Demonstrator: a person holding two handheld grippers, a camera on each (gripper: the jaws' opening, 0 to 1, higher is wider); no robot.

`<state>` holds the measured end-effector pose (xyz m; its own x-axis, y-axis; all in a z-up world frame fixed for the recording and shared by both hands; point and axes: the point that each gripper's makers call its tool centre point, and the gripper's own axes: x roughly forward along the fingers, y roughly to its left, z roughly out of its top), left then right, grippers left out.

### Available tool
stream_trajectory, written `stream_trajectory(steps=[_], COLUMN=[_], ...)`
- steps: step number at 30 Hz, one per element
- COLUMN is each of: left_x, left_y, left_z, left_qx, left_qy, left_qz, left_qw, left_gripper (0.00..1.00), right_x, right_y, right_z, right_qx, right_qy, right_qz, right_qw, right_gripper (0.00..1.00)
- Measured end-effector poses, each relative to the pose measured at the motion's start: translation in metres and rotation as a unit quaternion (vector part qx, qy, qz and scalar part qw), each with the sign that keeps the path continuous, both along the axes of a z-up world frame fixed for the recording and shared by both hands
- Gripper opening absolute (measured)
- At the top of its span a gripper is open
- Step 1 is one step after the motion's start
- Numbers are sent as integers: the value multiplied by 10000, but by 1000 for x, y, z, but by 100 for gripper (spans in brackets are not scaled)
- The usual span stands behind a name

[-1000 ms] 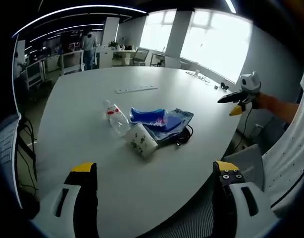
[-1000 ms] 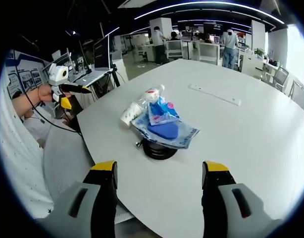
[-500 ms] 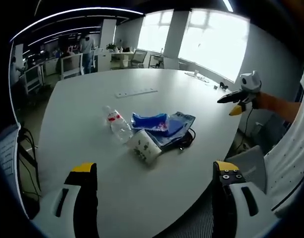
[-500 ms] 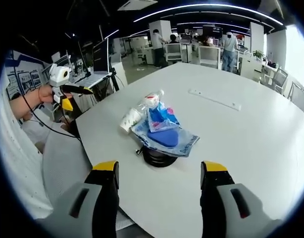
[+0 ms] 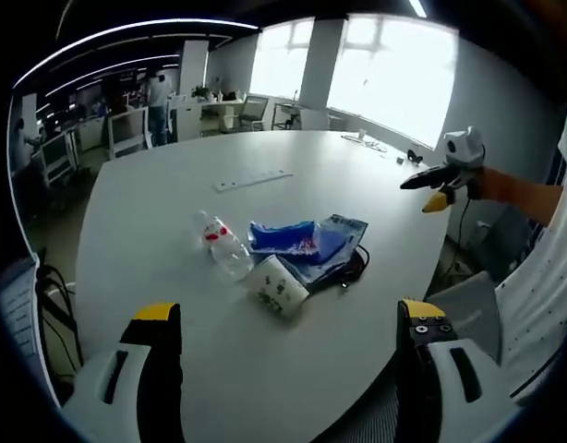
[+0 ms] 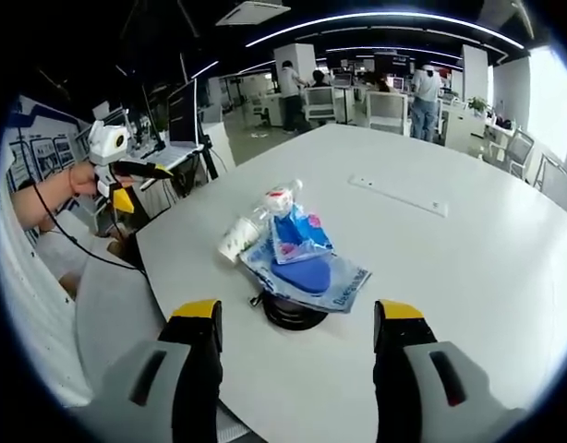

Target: Arrange the tabletop items into an orderly group along one side of the table until the central work area is clear of visible clutter.

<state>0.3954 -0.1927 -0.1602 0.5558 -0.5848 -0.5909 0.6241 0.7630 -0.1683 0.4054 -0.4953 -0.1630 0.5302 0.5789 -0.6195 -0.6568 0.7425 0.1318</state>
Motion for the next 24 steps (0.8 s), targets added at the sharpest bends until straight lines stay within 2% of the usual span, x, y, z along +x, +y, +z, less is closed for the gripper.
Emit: stream_trajectory(steps=[9, 24], left_x=[16, 48], left_y=[-3, -9], left_z=[4, 10], left_qx=[53, 154], left_qy=[-88, -267], left_qz=[-94, -323], left_qw=[9999, 9990], left_gripper=[100, 98], right_x=[10, 25], right_y=[1, 14], right_z=[1, -2], right_qx=[6, 19], right_qy=[2, 41], right_qz=[-108, -231], right_qw=[9999, 9997], right_gripper=[64, 61])
